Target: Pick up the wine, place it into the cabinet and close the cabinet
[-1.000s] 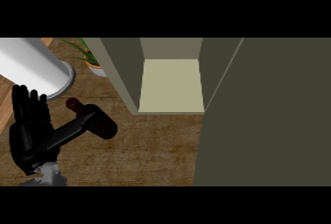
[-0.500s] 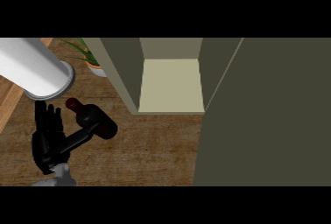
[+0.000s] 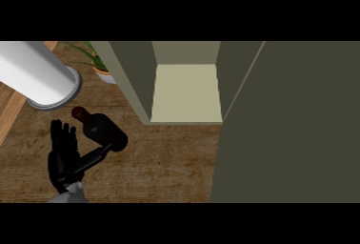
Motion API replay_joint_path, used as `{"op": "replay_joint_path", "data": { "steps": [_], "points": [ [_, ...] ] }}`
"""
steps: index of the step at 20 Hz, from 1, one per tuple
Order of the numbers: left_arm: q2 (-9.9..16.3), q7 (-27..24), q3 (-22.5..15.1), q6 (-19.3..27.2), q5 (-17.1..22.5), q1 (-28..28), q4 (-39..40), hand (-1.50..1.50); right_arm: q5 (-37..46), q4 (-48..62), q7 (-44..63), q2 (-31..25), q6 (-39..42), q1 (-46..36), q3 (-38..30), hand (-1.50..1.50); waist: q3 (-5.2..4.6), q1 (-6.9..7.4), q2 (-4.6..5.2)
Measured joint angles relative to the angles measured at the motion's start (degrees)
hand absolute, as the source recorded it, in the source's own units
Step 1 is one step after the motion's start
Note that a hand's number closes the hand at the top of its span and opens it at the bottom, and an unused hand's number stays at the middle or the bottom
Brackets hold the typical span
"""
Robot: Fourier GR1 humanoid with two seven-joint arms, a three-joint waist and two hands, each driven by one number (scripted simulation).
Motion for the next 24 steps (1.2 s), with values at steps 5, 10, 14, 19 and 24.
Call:
{"op": "replay_joint_path", "data": {
  "steps": [5, 10, 14, 19, 24],
  "points": [
    [-0.2, -6.4, 0.1, -3.1, 2.2, -0.9, 7.9, -1.50, 0.1, 0.2, 1.9, 0.1, -0.7, -2.8, -0.5, -1.50, -0.01, 0.04, 0.01],
    [0.0, -12.7, 1.7, -7.2, 4.2, -4.1, 18.4, -1.50, 0.7, -0.2, 2.7, 0.6, -1.2, -3.0, 0.8, -1.50, -0.02, -0.10, 0.02],
    [0.1, -16.9, 4.1, -11.0, 7.1, -7.3, 25.5, -1.50, 0.9, -0.5, 2.1, 0.9, -0.8, -1.9, 1.7, -1.50, -0.02, -0.22, 0.04],
    [0.3, -21.7, 5.5, -15.8, 8.5, -10.6, 33.3, -1.50, 0.8, -0.4, 0.9, 0.4, 0.6, -0.5, 0.4, -1.50, -0.01, -0.24, 0.06],
    [1.9, -25.1, 6.6, -19.4, 9.1, -14.6, 40.4, -1.50, 0.7, -0.5, 0.7, 0.6, 1.1, 0.1, 0.1, -1.50, 0.08, -0.25, 0.01]
  ]
}}
